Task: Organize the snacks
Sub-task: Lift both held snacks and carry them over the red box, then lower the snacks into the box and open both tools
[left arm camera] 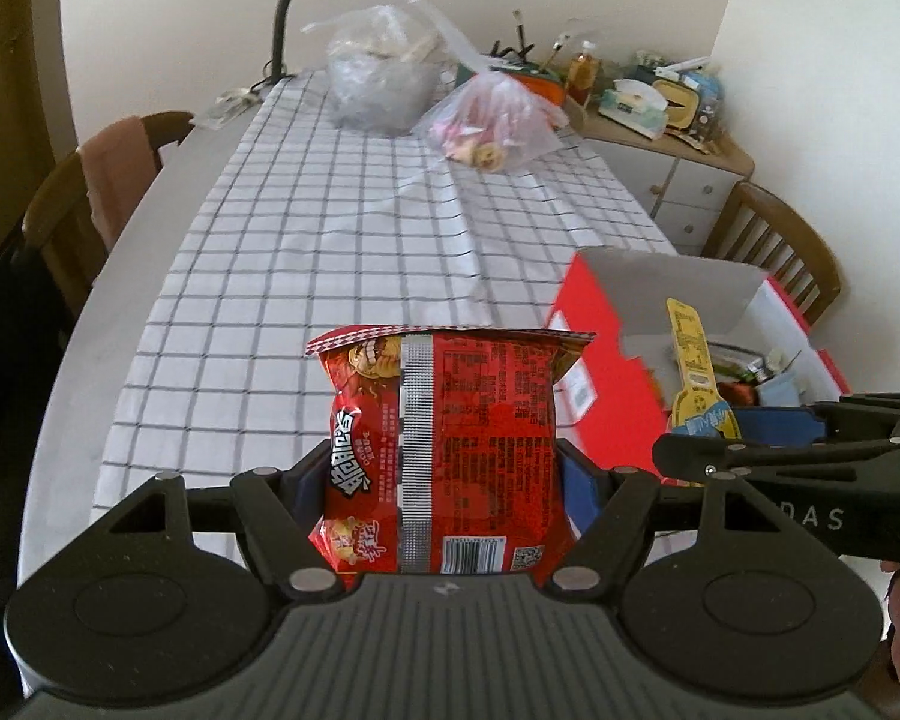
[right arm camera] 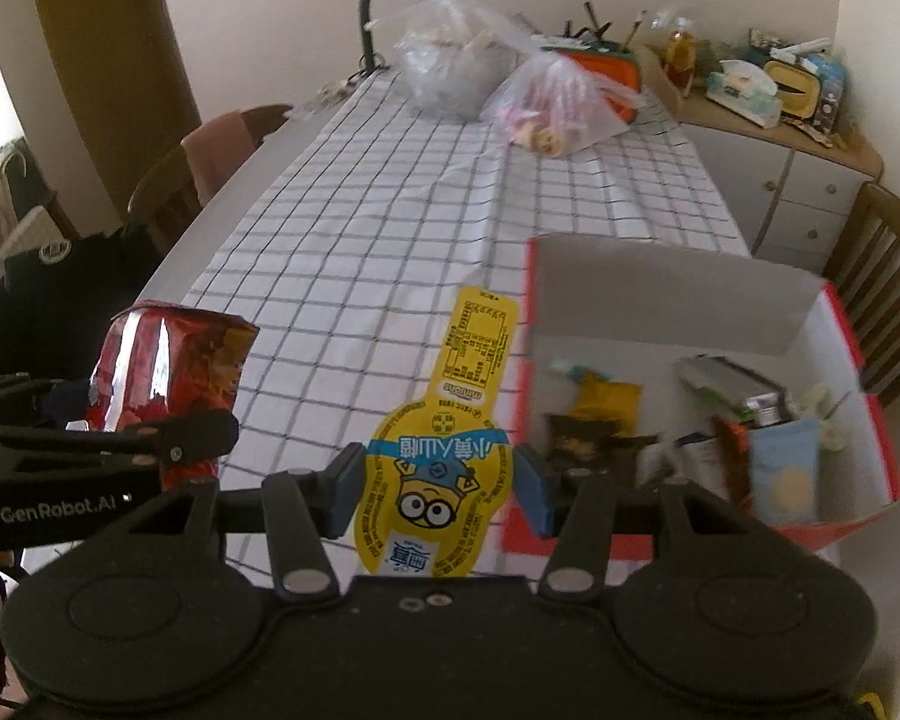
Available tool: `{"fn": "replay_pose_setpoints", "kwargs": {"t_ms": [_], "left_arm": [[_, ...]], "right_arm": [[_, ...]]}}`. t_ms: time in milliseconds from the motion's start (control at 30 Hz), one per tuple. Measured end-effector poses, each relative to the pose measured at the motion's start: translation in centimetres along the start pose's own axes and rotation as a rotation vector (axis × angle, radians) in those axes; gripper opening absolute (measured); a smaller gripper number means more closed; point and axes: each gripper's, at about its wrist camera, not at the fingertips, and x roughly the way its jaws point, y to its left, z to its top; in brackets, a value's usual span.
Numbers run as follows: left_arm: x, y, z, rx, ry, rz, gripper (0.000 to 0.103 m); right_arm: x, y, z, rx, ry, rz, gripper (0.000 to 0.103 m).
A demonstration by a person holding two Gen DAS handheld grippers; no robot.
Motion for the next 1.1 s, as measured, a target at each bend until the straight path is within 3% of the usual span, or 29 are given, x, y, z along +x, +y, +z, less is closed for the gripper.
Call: {"fn": "replay_pose_setpoints", "kwargs": {"t_ms": [700,1100], "left_arm": [[5.9,-13.9,3.8,0.083,0.033,0.000,0.075],[11.9,-17.8,5.5,0.143,0.079,0.032,0.075]], "right_arm": [[0.1,-15.7,-1.0,0.084,-0.023,-0.047,0.051],[2.7,-19.6,-2.0,0.113,0.004,-0.100,0.051]]}}
